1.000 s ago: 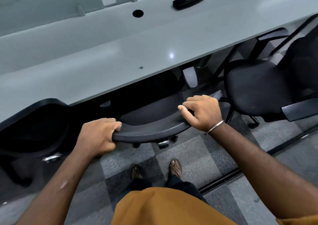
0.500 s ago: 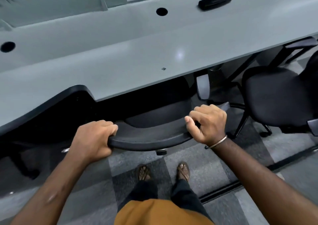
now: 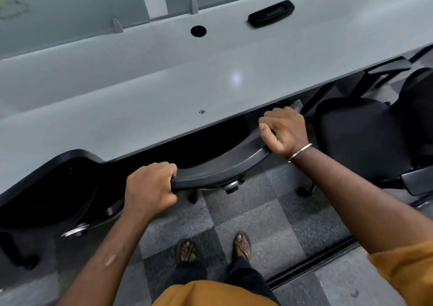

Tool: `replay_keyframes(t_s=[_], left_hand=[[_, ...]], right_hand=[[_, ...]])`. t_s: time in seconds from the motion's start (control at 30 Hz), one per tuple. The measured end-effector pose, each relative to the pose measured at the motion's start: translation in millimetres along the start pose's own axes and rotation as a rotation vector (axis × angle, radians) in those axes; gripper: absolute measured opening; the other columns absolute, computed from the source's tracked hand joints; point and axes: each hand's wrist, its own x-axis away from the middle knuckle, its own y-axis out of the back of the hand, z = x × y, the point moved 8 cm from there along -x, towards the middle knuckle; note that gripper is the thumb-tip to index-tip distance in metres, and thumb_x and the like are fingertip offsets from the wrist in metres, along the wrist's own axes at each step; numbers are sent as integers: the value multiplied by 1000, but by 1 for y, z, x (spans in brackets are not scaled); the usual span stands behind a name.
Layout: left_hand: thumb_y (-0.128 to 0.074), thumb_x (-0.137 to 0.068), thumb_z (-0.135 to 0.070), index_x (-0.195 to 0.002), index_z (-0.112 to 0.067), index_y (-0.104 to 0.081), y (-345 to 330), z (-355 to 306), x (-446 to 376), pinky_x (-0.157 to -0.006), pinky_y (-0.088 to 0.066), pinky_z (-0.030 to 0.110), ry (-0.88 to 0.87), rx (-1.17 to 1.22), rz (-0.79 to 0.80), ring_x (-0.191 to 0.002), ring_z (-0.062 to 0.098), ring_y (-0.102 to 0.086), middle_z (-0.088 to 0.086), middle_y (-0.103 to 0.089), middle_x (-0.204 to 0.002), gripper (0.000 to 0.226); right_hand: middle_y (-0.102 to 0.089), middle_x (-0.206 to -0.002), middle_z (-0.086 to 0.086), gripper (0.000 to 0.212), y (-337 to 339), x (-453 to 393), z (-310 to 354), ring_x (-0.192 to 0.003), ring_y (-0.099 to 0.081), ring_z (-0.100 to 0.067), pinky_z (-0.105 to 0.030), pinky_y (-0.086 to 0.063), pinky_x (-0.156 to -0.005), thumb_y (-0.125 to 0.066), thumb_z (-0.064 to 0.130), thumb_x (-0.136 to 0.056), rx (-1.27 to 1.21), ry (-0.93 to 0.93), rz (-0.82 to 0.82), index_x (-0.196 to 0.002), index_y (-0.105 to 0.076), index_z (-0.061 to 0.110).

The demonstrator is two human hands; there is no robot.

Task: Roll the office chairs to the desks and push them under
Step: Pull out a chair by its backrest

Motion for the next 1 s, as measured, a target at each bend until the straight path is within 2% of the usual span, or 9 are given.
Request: replay_keyframes(t_s=[0.13,0.3,0.6,0.73,0.83,0.9,1.0], left_hand=[[-74,-43,-22,-69,-28,-41,7,12,-12,-52,-28,26,7,23,16,-61,26,-57,-14,-36,-61,43],[-68,-41,-21,-67,-30,-34,6,11,-16,-51,-25,27,30,30,34,-62,22,-52,-12,-46,-63,44],[-56,-40,-25,-68,-30,-34,9,-2,-14,-51,-22,27,-14,27,-7,-61,22,-51,-10,-46,-63,36],[-71,-40,-15,-69,-32,-34,7,-5,-12,-52,-21,27,-30,40,43,-61,23,-49,-11,-44,-64,50],[-74,-44,-12,-71,-34,-37,6,-2,-10,-53,-25,28,-11,33,82,-65,22,-52,-12,-46,-67,50],[-75,-47,-11,-75,-35,-47,7,-3,-6,-56,-32,30,-14,25,71,-69,24,-57,-12,-50,-70,46],[-80,-52,-15,-82,-34,-62,9,-4,-2,-61,-45,36,12,22,44,-71,25,-61,-11,-56,-72,40]], right_hand=[[-45,-62,4,33,-4,-2,-3,-60,-46,-23,-42,-34,-60,-45,34,-95,-12,-27,-26,-64,-42,23],[-45,-63,4,31,-5,5,-8,-60,-46,-22,-38,-31,-61,-48,34,-94,-40,-34,-46,-65,-43,24],[-49,-67,5,30,-5,26,-16,-71,-46,-21,-41,-34,-70,-47,32,-96,29,-113,-84,-68,-51,23],[-58,-80,8,31,-3,39,-15,-89,-55,-20,-35,-36,-86,-46,29,-98,-5,-191,-95,-74,-63,22],[-66,-94,8,30,1,48,-11,-112,-59,-22,-41,-39,-105,-45,27,-100,-77,-259,-116,-84,-70,21],[-67,-103,8,28,3,58,-6,-128,-55,-21,-45,-32,-116,-44,28,-101,-112,-331,-135,-92,-71,22],[-65,-118,7,24,0,76,3,-146,-41,-21,-47,-23,-124,-46,27,-103,-165,-400,-130,-107,-69,21]])
